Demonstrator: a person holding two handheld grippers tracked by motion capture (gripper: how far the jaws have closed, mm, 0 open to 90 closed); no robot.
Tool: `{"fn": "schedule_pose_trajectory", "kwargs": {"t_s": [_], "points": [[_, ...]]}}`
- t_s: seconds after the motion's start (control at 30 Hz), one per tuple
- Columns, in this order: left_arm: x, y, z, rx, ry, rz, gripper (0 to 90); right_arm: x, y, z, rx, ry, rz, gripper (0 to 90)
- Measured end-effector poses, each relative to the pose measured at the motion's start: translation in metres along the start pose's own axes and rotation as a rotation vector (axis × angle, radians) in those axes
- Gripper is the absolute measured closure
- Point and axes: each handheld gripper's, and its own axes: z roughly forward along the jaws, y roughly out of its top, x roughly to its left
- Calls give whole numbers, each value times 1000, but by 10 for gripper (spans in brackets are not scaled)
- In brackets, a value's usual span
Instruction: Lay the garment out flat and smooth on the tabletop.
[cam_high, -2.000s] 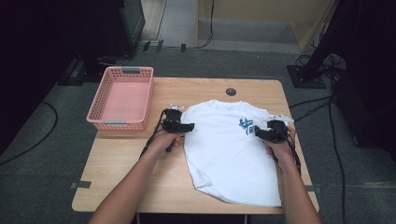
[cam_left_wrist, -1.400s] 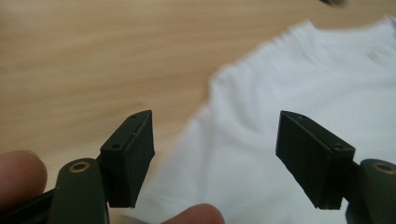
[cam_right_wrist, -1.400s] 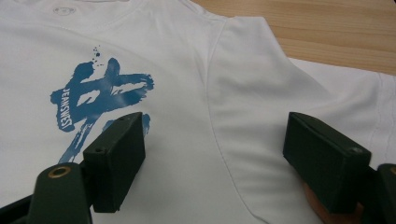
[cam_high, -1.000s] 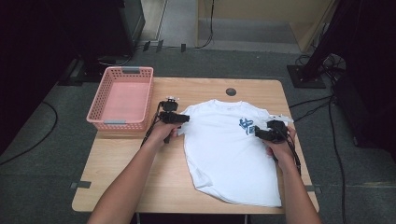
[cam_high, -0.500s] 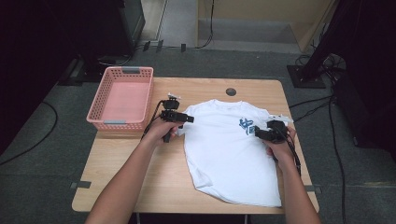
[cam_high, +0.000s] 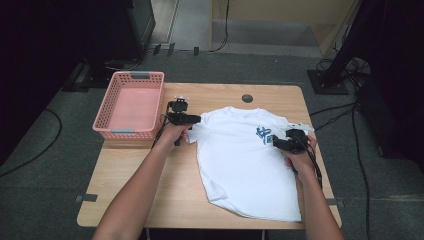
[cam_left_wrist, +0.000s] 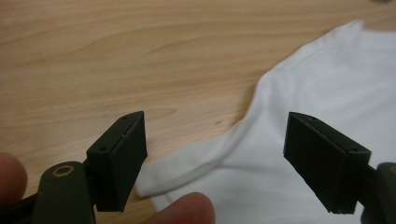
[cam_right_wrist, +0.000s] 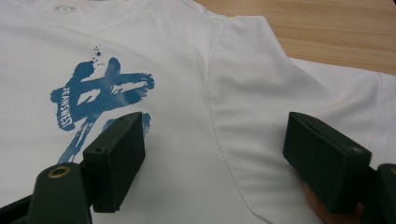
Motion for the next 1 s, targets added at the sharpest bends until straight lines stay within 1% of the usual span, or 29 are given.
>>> {"fn": "schedule_pose_trajectory", "kwargs": {"t_s": [0.03,0.07,0.1,0.13,0.17,0.2,0.23,0.27,0.3,0.33,0.4,0.43,0.5,0.53,0.57,0.63,0.67,0.73,0.77,0.8,0.83,0.9,0.97,1.0], "points": [[0,0,0,0,0,0,221,0,0,0,0,0,0,207],[-4,1,-5,-12,-57,-7,221,0,0,0,0,1,0,206],[-8,1,-8,1,-130,-1,222,0,0,0,0,2,-1,206],[-8,1,-8,1,-130,-1,223,0,0,0,0,2,-1,206],[-12,-1,-8,25,-170,18,223,0,0,0,1,2,-1,206],[-16,-2,-7,48,-194,39,223,0,0,0,0,2,-1,206],[-18,-4,-4,66,-205,54,223,0,0,0,1,2,-1,206],[-20,-5,-1,82,-201,63,223,0,0,0,1,1,-1,206],[-20,-6,1,90,-197,58,223,0,0,0,1,1,-2,206],[-19,-6,5,101,-193,41,223,0,0,0,1,1,-2,206],[-15,-5,13,125,-219,5,237,0,0,-1,1,1,-2,206],[-13,-3,18,127,-225,-19,237,0,0,-1,1,1,-3,206],[-9,-1,22,114,-212,-34,237,0,-1,-1,1,2,-3,206],[-8,1,23,97,-205,-44,236,0,-1,-1,2,2,-2,205],[-6,3,25,82,-190,-47,235,0,-1,-1,1,2,-2,205],[-2,5,28,69,-158,-52,226,0,-1,-1,2,2,-2,205],[-1,6,29,52,-149,-53,220,0,-1,-1,1,3,-4,205],[0,6,30,37,-110,-57,220,0,0,-1,1,3,-4,205],[-1,6,29,35,-94,-51,220,0,-1,-1,1,3,-4,205],[-3,5,27,22,-81,-43,220,0,0,-1,2,4,-5,204],[-5,5,25,18,-78,-37,220,0,0,-1,2,4,-5,203],[-12,2,20,10,-84,-6,220,0,0,0,1,5,-4,200],[-23,-3,16,12,-79,52,220,0,0,0,1,4,-3,197],[-29,-6,15,30,-61,102,220,0,1,1,2,4,-2,194]]}}
